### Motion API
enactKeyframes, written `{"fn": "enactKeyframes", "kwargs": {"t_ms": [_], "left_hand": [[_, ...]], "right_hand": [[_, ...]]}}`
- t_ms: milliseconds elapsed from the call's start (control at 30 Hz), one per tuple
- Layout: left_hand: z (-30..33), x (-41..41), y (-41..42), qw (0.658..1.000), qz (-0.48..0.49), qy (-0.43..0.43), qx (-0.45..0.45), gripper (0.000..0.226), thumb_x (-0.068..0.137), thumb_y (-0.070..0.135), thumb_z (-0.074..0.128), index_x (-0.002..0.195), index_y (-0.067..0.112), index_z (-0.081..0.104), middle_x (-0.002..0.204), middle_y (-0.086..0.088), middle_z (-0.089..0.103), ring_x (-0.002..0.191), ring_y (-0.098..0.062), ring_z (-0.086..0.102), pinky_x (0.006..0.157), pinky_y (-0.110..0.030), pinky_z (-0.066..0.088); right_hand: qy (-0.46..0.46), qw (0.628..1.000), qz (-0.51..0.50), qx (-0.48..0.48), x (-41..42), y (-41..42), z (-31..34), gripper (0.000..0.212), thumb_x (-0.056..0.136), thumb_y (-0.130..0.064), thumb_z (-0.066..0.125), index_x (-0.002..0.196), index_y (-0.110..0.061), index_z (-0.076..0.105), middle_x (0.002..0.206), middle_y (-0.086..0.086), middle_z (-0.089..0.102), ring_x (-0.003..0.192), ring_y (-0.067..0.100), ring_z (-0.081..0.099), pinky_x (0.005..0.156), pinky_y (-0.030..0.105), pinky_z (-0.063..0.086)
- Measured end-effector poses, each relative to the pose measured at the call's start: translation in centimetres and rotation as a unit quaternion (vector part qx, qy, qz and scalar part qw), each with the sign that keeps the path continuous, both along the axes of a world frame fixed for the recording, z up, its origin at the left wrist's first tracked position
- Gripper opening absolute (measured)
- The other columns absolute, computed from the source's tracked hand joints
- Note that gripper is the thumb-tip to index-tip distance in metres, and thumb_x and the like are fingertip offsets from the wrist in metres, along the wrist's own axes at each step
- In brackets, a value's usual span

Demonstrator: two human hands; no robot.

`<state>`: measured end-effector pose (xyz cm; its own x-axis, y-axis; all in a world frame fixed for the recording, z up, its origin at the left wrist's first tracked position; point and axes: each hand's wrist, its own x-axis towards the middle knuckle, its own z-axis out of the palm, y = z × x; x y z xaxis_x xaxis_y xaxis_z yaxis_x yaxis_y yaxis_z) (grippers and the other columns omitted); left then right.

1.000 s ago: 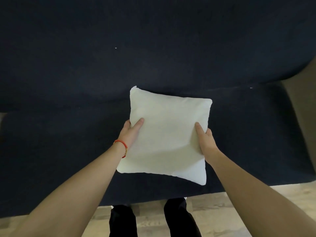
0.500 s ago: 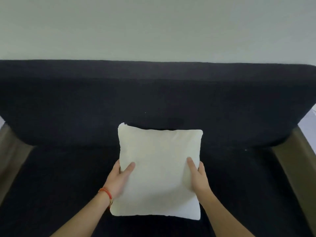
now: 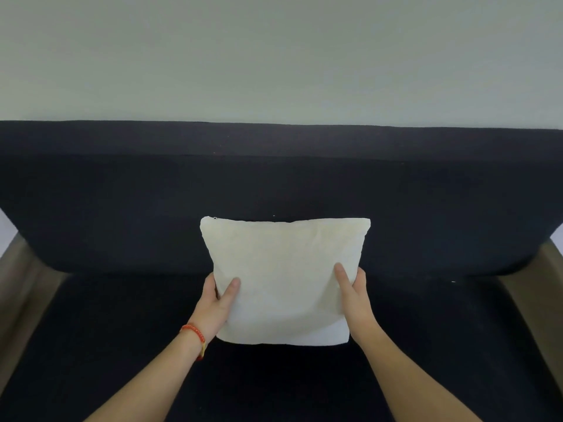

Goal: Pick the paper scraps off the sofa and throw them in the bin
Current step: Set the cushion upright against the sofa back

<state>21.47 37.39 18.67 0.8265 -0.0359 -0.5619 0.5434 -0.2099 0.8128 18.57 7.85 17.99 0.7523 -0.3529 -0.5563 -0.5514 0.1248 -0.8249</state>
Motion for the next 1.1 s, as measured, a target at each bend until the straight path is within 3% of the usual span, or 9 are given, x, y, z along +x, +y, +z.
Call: {"fn": "enactKeyframes", "kwargs": {"t_ms": [300, 433, 567, 700, 833, 967, 1033, 1100], "left_hand": [[-3.6, 2.3, -1.1, 1.0, 0.017, 0.008, -0.001, 0.054, 0.096, 0.06, 0.061, 0.143, 0.045, 0.037, 0.134, 0.017, 0.061, 0.12, -0.007, 0.061, 0.107, -0.047, 0.052], [-5.4, 3.2, -1.1, 1.0, 0.008, 0.018, 0.013, 0.057, 0.1, 0.06, 0.054, 0.15, 0.04, 0.037, 0.133, 0.017, 0.062, 0.119, -0.005, 0.061, 0.103, -0.041, 0.053], [-6.0, 3.9, -1.4, 0.999, -0.002, 0.024, 0.023, 0.046, 0.102, 0.056, 0.054, 0.142, 0.041, 0.039, 0.131, 0.017, 0.062, 0.116, -0.003, 0.061, 0.096, -0.035, 0.052], [-6.6, 4.6, -1.9, 0.999, 0.001, 0.023, 0.033, 0.058, 0.101, 0.056, 0.055, 0.151, 0.033, 0.036, 0.134, 0.013, 0.063, 0.12, -0.009, 0.062, 0.106, -0.042, 0.051], [-6.6, 4.7, -2.4, 0.999, -0.005, 0.026, 0.04, 0.063, 0.102, 0.055, 0.054, 0.155, 0.031, 0.031, 0.133, 0.013, 0.062, 0.12, -0.013, 0.062, 0.104, -0.039, 0.05], [-6.8, 4.9, -2.4, 0.999, -0.003, 0.026, 0.038, 0.064, 0.102, 0.054, 0.054, 0.156, 0.03, 0.03, 0.137, 0.011, 0.061, 0.128, -0.018, 0.06, 0.109, -0.043, 0.049], [-7.1, 5.0, -2.4, 0.999, 0.001, 0.026, 0.04, 0.065, 0.101, 0.058, 0.054, 0.155, 0.031, 0.03, 0.138, 0.012, 0.061, 0.129, -0.018, 0.06, 0.112, -0.048, 0.048], [-7.7, 5.0, -2.4, 0.999, 0.008, 0.022, 0.038, 0.068, 0.098, 0.064, 0.056, 0.154, 0.036, 0.029, 0.138, 0.015, 0.061, 0.129, -0.016, 0.06, 0.113, -0.051, 0.048]], "right_hand": [[-0.009, 1.0, -0.025, 0.0, 2.4, -0.2, -3.0, 0.064, 0.094, -0.065, 0.062, 0.147, -0.036, 0.04, 0.133, -0.012, 0.061, 0.123, 0.015, 0.061, 0.104, 0.044, 0.051], [-0.014, 0.999, -0.028, 0.006, 3.1, -0.3, -4.5, 0.063, 0.094, -0.065, 0.063, 0.146, -0.04, 0.038, 0.135, -0.013, 0.059, 0.123, 0.013, 0.06, 0.104, 0.043, 0.051], [-0.013, 0.999, -0.033, 0.012, 3.6, -0.2, -5.2, 0.059, 0.096, -0.06, 0.064, 0.145, -0.039, 0.037, 0.135, -0.013, 0.059, 0.123, 0.012, 0.06, 0.101, 0.04, 0.051], [-0.014, 0.999, -0.035, 0.021, 4.3, -0.2, -5.8, 0.06, 0.099, -0.056, 0.062, 0.149, -0.036, 0.034, 0.137, -0.013, 0.057, 0.123, 0.009, 0.058, 0.097, 0.034, 0.046], [-0.004, 1.0, -0.02, 0.021, 4.8, -0.4, -6.1, 0.063, 0.099, -0.057, 0.06, 0.151, -0.038, 0.029, 0.134, -0.02, 0.054, 0.12, 0.002, 0.055, 0.101, 0.036, 0.045], [0.001, 1.0, 0.014, 0.016, 5.4, -1.1, -6.5, 0.065, 0.1, -0.057, 0.058, 0.153, -0.036, 0.027, 0.14, -0.015, 0.054, 0.127, 0.012, 0.055, 0.104, 0.038, 0.045], [0.002, 0.999, 0.029, 0.016, 5.2, -1.9, -6.9, 0.062, 0.101, -0.06, 0.055, 0.153, -0.036, 0.03, 0.141, -0.015, 0.054, 0.129, 0.011, 0.055, 0.106, 0.039, 0.045], [0.003, 1.0, 0.01, 0.003, 4.3, -2.4, -7.8, 0.053, 0.102, -0.064, 0.045, 0.145, -0.034, 0.044, 0.135, -0.015, 0.058, 0.125, 0.008, 0.056, 0.105, 0.038, 0.046]]}}
